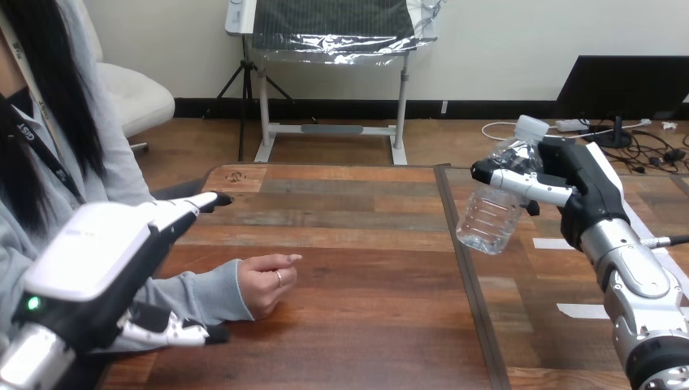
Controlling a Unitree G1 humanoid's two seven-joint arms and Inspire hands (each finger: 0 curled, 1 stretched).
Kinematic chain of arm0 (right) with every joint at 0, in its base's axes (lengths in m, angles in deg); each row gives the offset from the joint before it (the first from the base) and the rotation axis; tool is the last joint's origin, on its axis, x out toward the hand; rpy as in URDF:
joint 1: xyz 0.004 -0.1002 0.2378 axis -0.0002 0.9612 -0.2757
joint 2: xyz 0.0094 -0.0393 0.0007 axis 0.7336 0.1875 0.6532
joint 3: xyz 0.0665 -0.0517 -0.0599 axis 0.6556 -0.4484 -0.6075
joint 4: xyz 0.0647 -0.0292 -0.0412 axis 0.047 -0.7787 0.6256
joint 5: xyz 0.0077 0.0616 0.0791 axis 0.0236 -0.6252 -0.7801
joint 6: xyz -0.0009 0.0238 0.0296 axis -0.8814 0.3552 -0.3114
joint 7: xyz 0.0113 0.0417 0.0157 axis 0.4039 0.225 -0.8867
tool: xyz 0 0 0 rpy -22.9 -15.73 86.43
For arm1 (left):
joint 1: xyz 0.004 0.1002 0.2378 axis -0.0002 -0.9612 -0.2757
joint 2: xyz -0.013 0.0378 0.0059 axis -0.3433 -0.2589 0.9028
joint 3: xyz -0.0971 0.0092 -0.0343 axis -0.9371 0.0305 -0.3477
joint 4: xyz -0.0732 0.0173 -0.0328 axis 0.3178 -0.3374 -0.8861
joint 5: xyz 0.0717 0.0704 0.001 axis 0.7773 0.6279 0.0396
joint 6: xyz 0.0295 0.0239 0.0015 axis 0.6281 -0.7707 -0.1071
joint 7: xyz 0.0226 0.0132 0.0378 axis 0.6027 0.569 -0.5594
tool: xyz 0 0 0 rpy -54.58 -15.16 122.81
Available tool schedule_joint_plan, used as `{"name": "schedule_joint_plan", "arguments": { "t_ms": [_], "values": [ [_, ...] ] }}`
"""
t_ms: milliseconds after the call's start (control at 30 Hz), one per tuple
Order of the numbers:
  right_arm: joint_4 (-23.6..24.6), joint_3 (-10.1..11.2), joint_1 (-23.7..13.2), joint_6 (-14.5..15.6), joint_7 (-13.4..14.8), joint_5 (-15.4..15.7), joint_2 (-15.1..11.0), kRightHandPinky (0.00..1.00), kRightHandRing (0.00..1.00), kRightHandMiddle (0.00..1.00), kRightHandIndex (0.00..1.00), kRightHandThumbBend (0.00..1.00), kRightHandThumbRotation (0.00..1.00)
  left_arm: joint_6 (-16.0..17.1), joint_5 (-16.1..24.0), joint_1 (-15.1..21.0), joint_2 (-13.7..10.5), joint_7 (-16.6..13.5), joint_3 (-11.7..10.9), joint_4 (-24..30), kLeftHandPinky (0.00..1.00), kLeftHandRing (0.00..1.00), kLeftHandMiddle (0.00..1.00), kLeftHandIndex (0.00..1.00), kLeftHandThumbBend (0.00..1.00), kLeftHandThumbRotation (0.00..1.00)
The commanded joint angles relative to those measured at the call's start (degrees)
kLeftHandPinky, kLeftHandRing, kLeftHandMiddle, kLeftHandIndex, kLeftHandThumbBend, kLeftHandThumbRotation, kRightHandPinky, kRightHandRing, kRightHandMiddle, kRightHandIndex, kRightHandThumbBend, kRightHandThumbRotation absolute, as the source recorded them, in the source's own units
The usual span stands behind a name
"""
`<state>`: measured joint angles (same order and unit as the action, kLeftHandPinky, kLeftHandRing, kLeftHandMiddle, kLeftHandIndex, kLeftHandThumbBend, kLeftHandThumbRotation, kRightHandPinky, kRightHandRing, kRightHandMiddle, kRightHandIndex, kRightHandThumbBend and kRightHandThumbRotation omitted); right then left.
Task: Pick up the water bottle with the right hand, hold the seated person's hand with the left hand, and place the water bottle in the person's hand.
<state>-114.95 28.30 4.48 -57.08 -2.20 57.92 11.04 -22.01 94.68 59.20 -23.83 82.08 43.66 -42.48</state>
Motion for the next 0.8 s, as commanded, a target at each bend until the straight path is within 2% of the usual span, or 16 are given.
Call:
{"name": "schedule_joint_plan", "arguments": {
  "t_ms": [0,200,333,500,600,767],
  "values": [
    [5.75,0.38,-2.71,-2.56,-0.28,-1.35,-0.48,0.00,0.04,0.10,0.13,0.48,0.00,0.18,1.22,6.36,-3.21,-1.05,2.19,-5.45,0.71,0.79,0.81,0.83,1.00,0.34],
    [7.75,0.31,-2.00,-2.01,-0.60,-1.52,-0.44,0.00,0.04,0.10,0.13,0.49,0.00,0.26,3.22,10.14,-5.15,-2.32,4.28,-11.16,0.70,0.78,0.80,0.82,1.00,0.33],
    [9.29,0.27,-1.35,-2.00,-1.28,-1.74,-0.53,0.00,0.03,0.10,0.13,0.49,0.00,-0.01,3.87,13.23,-6.26,-2.06,6.05,-15.58,0.70,0.78,0.80,0.82,1.00,0.31],
    [11.15,0.45,-0.55,-1.35,-2.26,-2.38,-0.51,0.00,0.03,0.09,0.13,0.49,0.00,-1.25,5.47,16.09,-7.51,-1.86,8.27,-19.59,0.72,0.79,0.81,0.83,1.00,0.34],
    [12.57,0.36,0.00,-0.83,-2.17,-2.44,-0.52,0.00,0.03,0.09,0.13,0.49,0.00,-0.88,6.56,18.16,-7.99,-3.33,9.86,-23.05,0.72,0.78,0.80,0.83,1.00,0.35],
    [14.74,0.24,1.06,-0.83,-2.69,-2.50,-0.67,0.00,0.03,0.09,0.13,0.49,0.00,-0.57,7.67,21.70,-8.71,-4.13,12.76,-28.95,0.72,0.78,0.79,0.82,1.00,0.37]
  ]
}}
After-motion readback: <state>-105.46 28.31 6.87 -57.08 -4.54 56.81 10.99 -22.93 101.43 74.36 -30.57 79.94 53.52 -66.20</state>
